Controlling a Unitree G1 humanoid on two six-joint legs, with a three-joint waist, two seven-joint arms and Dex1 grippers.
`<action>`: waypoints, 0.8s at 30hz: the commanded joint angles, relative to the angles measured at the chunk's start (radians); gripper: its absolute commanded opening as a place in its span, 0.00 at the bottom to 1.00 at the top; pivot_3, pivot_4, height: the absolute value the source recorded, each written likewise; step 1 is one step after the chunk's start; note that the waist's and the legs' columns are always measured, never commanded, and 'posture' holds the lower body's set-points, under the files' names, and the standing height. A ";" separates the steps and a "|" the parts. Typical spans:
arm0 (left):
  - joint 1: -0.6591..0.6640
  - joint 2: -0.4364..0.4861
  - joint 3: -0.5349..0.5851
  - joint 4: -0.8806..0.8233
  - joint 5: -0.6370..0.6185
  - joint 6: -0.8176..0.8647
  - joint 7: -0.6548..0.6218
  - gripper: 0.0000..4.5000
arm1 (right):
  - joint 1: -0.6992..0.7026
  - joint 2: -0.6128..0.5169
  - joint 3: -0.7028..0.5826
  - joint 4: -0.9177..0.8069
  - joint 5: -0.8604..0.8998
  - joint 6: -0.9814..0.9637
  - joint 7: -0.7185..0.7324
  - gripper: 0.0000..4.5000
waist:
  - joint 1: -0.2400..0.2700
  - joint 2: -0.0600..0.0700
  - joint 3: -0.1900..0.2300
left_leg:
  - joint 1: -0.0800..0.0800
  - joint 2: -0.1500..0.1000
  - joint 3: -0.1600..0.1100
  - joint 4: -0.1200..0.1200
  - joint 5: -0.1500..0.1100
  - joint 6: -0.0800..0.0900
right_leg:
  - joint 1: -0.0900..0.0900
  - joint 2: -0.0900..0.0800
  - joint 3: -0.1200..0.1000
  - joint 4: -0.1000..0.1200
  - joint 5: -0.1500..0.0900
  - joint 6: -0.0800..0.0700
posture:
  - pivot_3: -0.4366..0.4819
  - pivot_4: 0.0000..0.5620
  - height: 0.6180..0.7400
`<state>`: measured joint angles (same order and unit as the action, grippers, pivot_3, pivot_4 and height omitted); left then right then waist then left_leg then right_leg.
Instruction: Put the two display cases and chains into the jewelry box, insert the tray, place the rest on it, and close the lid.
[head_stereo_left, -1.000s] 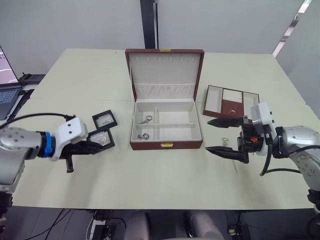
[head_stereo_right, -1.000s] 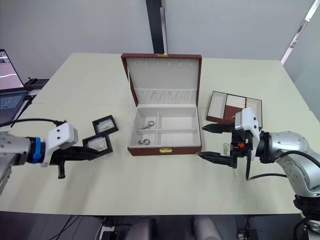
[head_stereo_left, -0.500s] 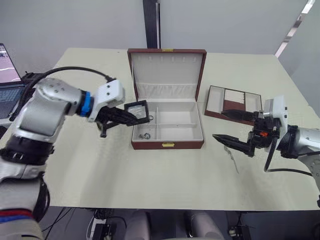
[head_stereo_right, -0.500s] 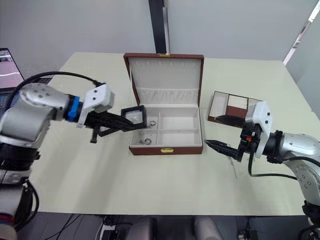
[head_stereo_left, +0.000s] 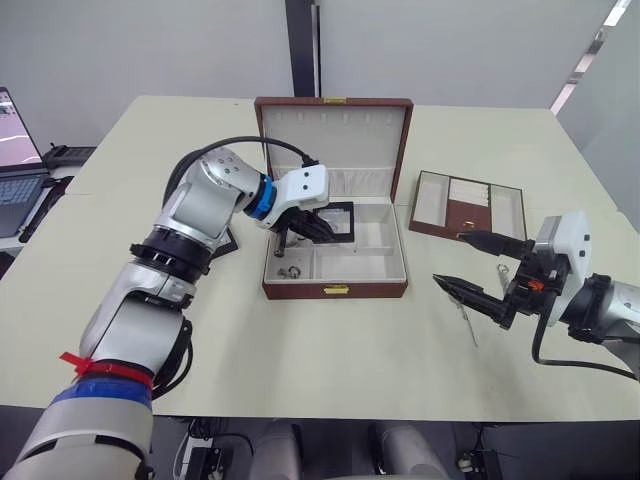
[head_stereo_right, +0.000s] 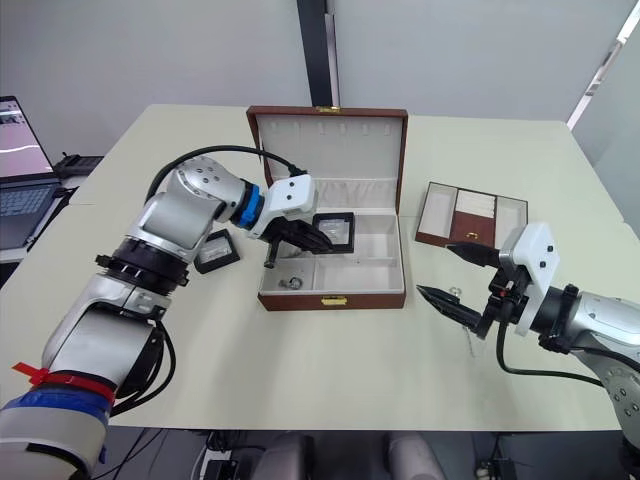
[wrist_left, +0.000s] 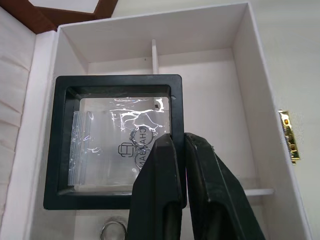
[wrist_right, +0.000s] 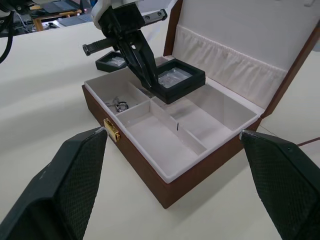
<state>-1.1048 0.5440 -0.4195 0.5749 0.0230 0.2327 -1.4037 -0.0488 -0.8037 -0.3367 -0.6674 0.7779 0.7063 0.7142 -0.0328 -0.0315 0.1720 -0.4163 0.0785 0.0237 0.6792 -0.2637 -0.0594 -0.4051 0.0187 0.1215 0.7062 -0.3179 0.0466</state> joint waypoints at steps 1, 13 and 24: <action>-0.050 -0.035 -0.001 0.097 0.052 -0.091 0.045 0.00 | 0.021 -0.005 -0.052 -0.051 0.024 -0.006 -0.021 1.00 | 0.001 0.000 0.000 | 0.000 0.000 0.000 0.000 0.000 0.000 | 0.000 0.000 0.000 0.000 0.000 0.000 | 0.48 0.27 1.00; -0.104 -0.144 0.026 0.269 0.078 -0.190 0.086 0.00 | 0.063 -0.004 -0.069 -0.086 0.040 -0.008 -0.065 1.00 | 0.000 0.000 0.000 | -0.001 -0.001 -0.001 0.000 0.000 0.000 | 0.000 0.000 0.000 0.000 0.000 0.000 | 0.48 0.27 1.00; -0.109 -0.149 0.033 0.305 0.092 -0.203 0.102 0.00 | 0.069 -0.006 -0.064 -0.085 0.043 -0.016 -0.075 1.00 | 0.002 0.000 0.000 | -0.001 -0.001 -0.002 0.000 0.000 0.000 | 0.000 0.001 0.000 0.000 0.000 0.000 | 0.48 0.27 1.00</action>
<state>-1.1830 0.3967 -0.4225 0.8808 0.1125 0.0510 -1.3132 0.0230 -0.8040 -0.3719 -0.7218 0.8092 0.7081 0.6434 -0.0313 -0.0320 0.1723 -0.4173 0.0777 0.0221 0.6791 -0.2636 -0.0594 -0.4046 0.0192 0.1219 0.7059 -0.3179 0.0467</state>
